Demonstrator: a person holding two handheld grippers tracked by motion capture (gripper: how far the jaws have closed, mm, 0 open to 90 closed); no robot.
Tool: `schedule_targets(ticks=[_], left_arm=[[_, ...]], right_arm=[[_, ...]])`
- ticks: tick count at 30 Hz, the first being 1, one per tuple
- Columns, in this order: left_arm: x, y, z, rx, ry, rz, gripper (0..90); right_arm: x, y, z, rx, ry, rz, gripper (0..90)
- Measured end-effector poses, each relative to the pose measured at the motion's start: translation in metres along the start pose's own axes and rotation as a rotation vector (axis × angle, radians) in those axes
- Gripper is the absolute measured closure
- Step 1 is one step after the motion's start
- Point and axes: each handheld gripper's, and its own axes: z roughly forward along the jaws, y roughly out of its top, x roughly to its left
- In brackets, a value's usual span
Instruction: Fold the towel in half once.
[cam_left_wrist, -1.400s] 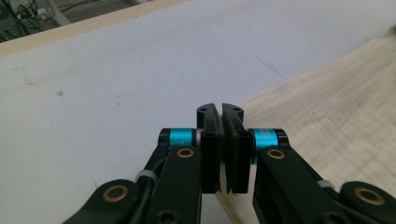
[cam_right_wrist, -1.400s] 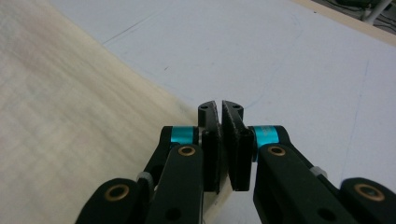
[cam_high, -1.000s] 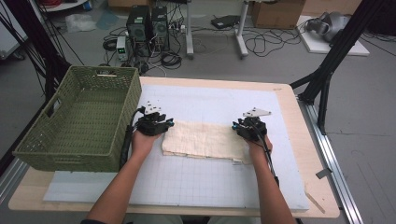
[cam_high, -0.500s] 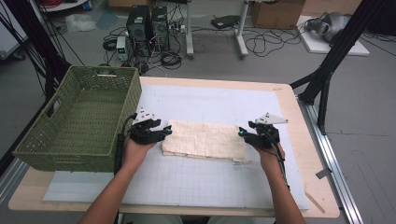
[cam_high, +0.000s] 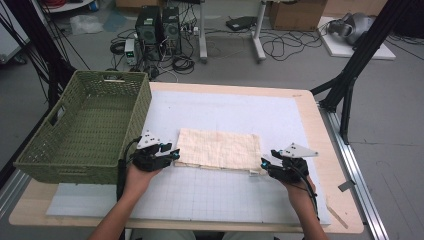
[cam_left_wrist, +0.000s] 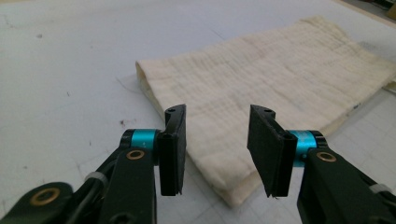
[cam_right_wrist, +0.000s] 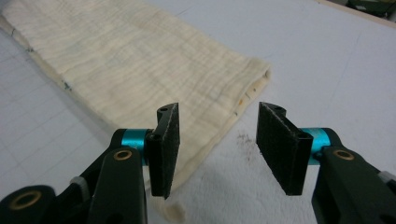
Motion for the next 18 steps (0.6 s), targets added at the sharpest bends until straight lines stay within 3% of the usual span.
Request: schedule_targets(ticks=[3, 9, 14, 18], left_arm=[[-0.002, -0.009, -0.002, -0.004, -0.013, -0.008, 59.1], [-0.008, -0.013, 0.004, 0.031, -0.013, 0.031, 63.2], [-0.010, -0.014, 0.012, 0.074, 0.046, 0.050, 64.0], [-0.016, -0.015, 0.015, 0.084, 0.057, 0.103, 82.7]], right_arm=[[0.001, -0.004, -0.001, 0.010, 0.002, 0.003, 49.0], [0.010, -0.004, 0.001, 0.016, 0.011, -0.013, 48.9], [0.011, -0.004, 0.002, 0.015, 0.021, -0.010, 50.3], [0.011, -0.004, 0.002, 0.015, 0.025, 0.000, 51.2]])
